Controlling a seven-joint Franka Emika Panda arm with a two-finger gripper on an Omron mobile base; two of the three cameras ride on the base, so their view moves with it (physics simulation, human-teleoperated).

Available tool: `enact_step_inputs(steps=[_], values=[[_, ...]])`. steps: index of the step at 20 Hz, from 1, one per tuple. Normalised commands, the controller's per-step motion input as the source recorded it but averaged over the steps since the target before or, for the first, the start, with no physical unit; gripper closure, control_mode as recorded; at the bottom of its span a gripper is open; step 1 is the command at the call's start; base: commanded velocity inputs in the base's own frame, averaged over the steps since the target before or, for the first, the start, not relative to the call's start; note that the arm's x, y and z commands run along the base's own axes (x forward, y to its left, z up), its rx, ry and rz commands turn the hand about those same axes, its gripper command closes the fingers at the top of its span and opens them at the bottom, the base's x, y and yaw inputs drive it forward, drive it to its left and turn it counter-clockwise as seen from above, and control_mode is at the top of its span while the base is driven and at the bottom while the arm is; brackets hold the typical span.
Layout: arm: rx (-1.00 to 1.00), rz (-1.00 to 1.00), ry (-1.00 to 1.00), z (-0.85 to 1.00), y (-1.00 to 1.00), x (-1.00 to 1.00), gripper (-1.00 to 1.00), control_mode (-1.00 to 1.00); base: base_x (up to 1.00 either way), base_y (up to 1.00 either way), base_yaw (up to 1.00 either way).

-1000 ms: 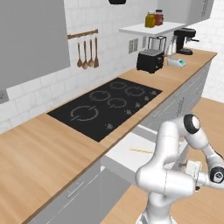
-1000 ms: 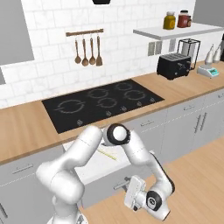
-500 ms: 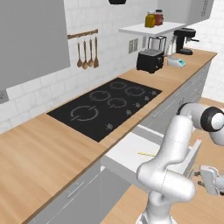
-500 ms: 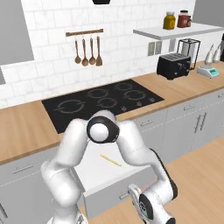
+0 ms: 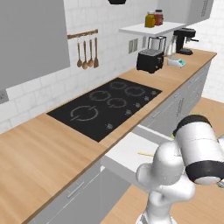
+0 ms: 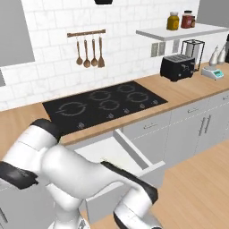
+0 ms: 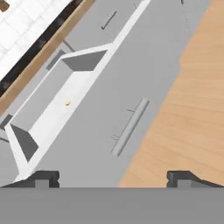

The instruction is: Take a straw from the drawer in front and place it inside the glass cup on the dining counter.

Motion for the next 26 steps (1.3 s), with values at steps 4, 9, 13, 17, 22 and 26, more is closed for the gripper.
enact_step_inputs(steps=[4,9,13,17,22,26], values=[[-0.19,0.19,0.20,1.00,0.01,0.05,-1.00,-1.00,0.00,0.00,0.00],[-0.27,0.25,0.41,1.00,0.27,0.24,-1.00,-1.00,0.00,0.00,0.00],[-0.38,0.25,0.44,1.00,0.76,0.36,-1.00,-1.00,0.00,0.00,0.00],[-0.37,0.29,0.30,0.31,0.76,0.63,-1.00,-1.00,0.00,0.00,0.00],[-0.16,0.42,0.07,0.05,0.20,0.86,-1.00,-1.00,0.00,0.00,0.00],[0.00,0.50,0.02,0.00,-0.03,0.86,-1.00,-1.00,0.00,0.00,0.00]])
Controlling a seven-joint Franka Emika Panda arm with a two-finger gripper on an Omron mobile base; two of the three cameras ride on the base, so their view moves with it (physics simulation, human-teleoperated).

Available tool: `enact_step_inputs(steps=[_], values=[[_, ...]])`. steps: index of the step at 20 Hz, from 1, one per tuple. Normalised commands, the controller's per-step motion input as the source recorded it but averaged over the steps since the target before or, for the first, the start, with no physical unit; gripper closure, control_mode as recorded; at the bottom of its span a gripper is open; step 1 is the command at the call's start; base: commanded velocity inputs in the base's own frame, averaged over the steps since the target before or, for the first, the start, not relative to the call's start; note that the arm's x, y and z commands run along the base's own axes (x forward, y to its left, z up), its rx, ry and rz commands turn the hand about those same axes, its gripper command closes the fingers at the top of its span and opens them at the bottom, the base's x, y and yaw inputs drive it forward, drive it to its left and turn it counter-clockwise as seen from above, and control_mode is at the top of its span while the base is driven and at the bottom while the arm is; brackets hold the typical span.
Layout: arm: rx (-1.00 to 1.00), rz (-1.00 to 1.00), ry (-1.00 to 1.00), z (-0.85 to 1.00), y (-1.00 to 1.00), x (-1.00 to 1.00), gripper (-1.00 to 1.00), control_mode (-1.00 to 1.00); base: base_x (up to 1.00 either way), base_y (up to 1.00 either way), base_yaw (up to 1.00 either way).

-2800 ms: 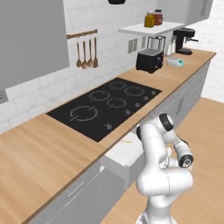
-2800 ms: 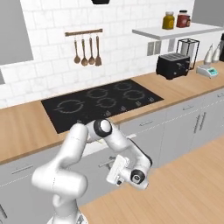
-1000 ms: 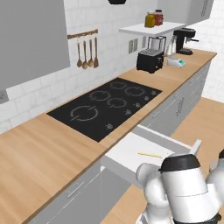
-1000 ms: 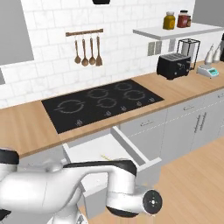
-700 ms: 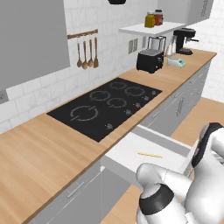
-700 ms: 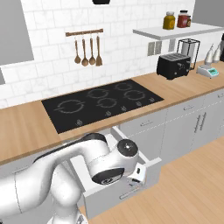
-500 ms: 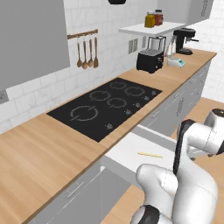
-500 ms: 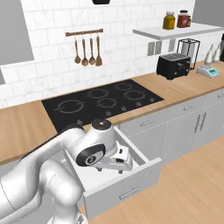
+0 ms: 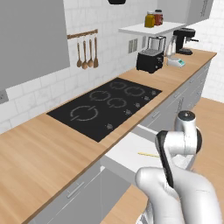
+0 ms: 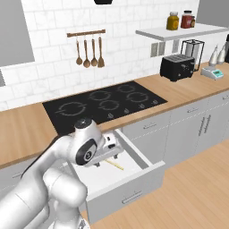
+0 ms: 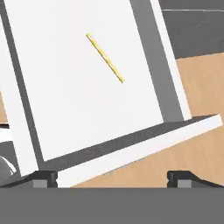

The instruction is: Take a straw from the drawer in front and place it inside the glass cup on the dining counter.

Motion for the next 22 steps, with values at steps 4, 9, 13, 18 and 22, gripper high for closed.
enact_step_inputs(steps=[4,9,13,18,22], values=[[-0.02,0.44,0.32,0.00,0.11,0.93,-1.00,-1.00,0.00,0.00,0.00],[-0.03,0.27,0.42,-0.08,0.34,0.84,-1.00,-1.00,0.00,0.00,0.00],[-0.01,0.09,0.19,-0.33,0.08,0.62,-1.00,-1.00,0.00,0.00,0.00],[0.00,0.07,0.00,-0.59,-0.16,0.45,-1.00,-1.00,0.00,0.00,0.00],[0.00,0.08,0.00,-0.79,-0.14,0.29,-1.00,-1.00,0.00,0.00,0.00]])
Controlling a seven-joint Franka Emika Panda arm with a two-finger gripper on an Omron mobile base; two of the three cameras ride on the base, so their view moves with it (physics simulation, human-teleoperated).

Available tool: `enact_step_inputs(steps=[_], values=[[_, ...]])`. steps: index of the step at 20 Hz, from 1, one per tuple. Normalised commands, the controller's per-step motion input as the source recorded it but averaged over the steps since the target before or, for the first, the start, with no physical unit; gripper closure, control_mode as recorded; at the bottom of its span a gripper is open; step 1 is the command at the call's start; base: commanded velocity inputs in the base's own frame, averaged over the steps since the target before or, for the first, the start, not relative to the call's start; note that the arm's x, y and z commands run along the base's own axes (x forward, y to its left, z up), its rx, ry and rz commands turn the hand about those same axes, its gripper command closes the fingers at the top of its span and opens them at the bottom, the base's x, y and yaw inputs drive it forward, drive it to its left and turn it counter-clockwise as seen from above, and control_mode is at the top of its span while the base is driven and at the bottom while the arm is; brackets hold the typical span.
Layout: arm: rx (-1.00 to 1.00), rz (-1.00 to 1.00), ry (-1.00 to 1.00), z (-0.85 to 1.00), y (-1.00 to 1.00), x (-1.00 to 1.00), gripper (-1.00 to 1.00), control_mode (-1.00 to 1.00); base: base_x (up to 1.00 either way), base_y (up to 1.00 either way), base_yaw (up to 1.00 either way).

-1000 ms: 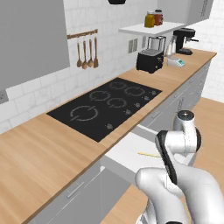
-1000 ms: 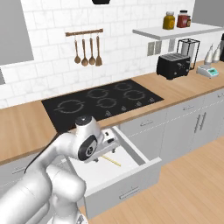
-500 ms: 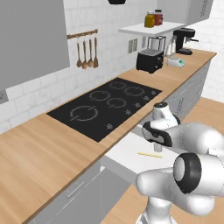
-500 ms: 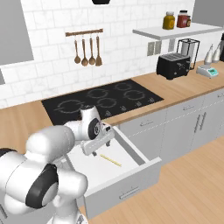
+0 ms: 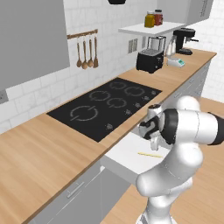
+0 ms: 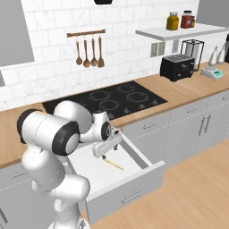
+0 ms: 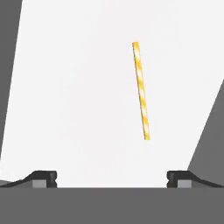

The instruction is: Take a straw from the drawer in front and place it inside the glass cup on the dining counter.

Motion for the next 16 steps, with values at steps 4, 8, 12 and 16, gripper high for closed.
enact_step_inputs(steps=[4,8,12,16], values=[[0.03,0.04,-0.02,-0.83,-0.01,0.18,-1.00,-1.00,0.00,0.00,0.00],[0.01,0.00,-0.06,-0.47,0.00,0.30,-1.00,-1.00,0.00,0.00,0.00],[0.00,0.00,-0.12,-0.22,0.00,0.28,-1.00,-1.00,0.00,0.00,0.00],[0.00,0.00,-0.03,-0.25,0.00,0.26,-1.00,-1.00,0.00,0.00,0.00]])
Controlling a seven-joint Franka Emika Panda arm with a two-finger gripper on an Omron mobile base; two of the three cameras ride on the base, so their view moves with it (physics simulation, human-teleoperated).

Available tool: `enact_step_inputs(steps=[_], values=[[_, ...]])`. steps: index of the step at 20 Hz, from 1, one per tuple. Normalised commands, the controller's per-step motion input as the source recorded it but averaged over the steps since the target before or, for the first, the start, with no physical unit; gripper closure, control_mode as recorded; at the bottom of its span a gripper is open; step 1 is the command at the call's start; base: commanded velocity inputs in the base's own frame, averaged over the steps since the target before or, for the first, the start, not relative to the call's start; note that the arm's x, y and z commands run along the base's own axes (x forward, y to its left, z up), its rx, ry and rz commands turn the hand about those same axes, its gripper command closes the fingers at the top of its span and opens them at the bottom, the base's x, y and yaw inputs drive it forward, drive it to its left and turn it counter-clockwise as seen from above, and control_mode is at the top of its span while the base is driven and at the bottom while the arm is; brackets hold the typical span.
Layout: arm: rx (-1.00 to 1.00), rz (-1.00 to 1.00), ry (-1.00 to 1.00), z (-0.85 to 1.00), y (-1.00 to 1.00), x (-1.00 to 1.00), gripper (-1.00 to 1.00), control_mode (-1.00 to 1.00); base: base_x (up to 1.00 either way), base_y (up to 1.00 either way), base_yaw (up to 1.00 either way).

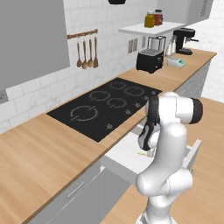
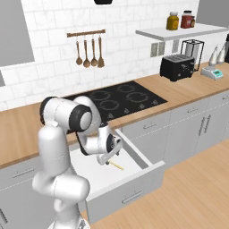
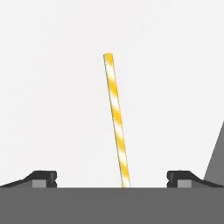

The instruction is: Take a straw from the drawer in front and place it inside the glass cup on the dining counter.

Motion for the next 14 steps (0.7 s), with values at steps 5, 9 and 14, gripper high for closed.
enact_step_inputs(steps=[5,9,14], values=[[0.00,0.00,0.00,-0.34,0.00,0.28,-1.00,-1.00,0.00,0.00,0.00],[0.00,0.01,0.00,-0.29,0.00,0.26,-1.00,-1.00,0.00,0.00,0.00],[0.00,0.02,0.00,-0.43,-0.04,0.16,-1.00,-1.00,0.00,0.00,0.00]])
